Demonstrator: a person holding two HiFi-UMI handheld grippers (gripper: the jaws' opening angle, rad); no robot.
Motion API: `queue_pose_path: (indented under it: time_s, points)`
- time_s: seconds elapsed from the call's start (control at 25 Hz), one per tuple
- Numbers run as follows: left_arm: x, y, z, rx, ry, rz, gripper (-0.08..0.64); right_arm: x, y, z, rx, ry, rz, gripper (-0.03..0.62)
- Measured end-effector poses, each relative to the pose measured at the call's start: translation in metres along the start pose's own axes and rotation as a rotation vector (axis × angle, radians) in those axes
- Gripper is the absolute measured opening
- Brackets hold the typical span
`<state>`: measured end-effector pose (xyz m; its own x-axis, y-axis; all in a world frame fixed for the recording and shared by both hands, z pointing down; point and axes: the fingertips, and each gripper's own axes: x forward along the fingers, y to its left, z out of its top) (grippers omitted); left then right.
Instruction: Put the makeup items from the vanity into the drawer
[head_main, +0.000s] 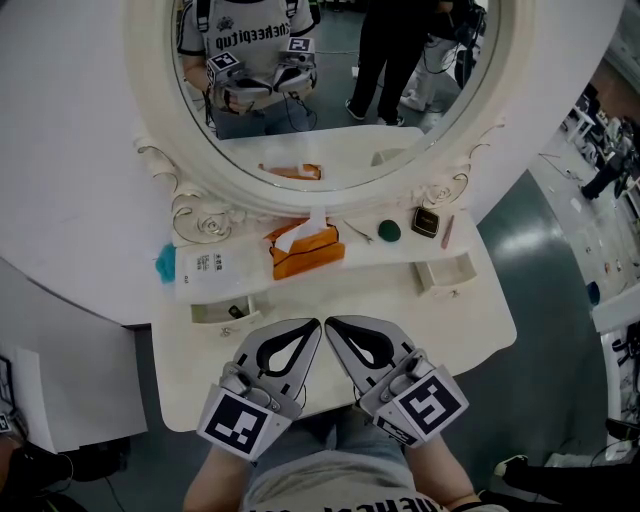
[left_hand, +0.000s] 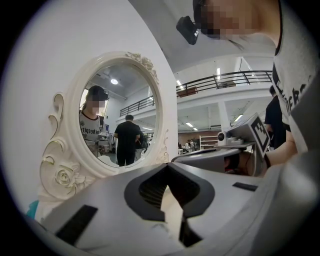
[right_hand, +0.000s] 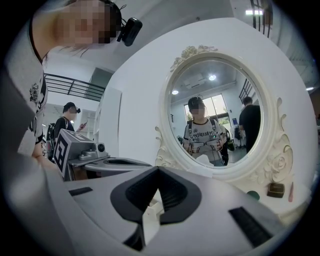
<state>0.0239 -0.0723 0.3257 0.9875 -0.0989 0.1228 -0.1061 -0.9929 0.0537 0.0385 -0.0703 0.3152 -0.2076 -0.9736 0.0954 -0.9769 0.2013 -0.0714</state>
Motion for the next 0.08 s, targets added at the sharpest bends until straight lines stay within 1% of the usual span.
queue_pose_path:
  time_s: [0.08]
  points:
    - [-0.0015, -0.0002, 0.0001, -0.002, 0.000, 0.000, 0.012, -0.0001, 0.0011, 0.0006, -0.002, 0.000, -0.001, 0.010]
